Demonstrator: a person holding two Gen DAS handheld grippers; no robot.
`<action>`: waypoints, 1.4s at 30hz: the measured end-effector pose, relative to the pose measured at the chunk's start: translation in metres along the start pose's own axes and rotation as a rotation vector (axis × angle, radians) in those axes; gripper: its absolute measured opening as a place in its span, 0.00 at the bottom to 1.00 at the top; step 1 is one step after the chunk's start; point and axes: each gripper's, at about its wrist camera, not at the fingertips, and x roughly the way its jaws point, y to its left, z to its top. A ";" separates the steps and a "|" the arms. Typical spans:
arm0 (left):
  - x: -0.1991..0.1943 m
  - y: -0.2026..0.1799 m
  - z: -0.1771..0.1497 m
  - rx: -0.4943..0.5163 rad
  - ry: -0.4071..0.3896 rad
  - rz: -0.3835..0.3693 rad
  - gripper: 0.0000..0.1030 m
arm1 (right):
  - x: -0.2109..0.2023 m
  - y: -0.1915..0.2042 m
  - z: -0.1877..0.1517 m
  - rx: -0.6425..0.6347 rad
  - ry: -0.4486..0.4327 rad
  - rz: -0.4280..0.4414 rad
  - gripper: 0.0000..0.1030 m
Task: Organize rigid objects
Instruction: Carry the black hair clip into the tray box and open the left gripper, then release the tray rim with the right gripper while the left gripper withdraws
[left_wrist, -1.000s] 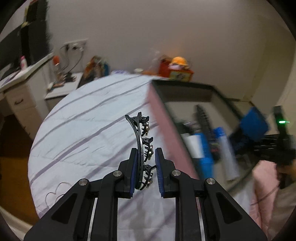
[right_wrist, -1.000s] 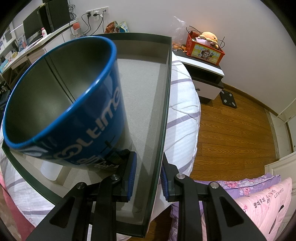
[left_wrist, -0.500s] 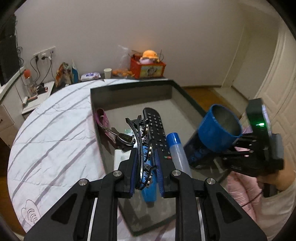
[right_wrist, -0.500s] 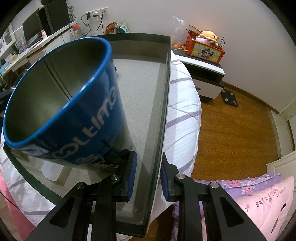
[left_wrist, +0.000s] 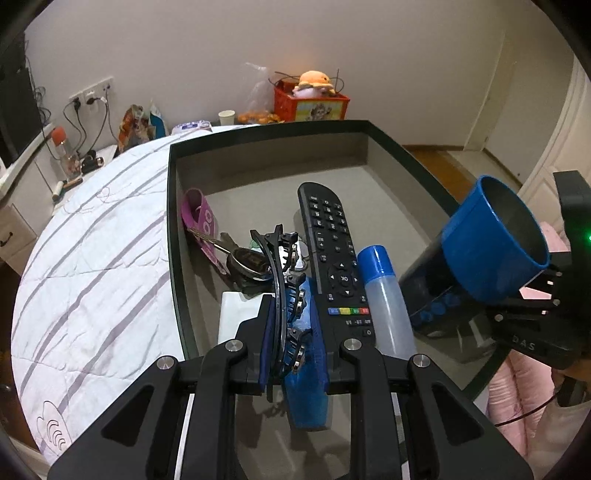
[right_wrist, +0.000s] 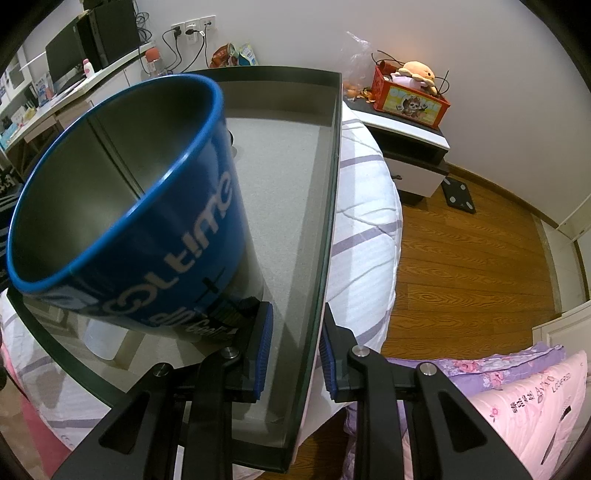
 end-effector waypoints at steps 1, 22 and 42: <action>0.001 0.000 0.000 -0.001 0.004 -0.004 0.19 | 0.000 0.000 0.000 0.000 0.000 0.000 0.25; -0.009 -0.010 0.001 0.046 -0.055 0.022 0.82 | -0.001 0.001 0.000 -0.001 0.001 -0.003 0.25; -0.019 0.057 -0.038 -0.110 0.001 0.240 0.94 | -0.003 0.001 0.001 0.004 -0.001 -0.009 0.25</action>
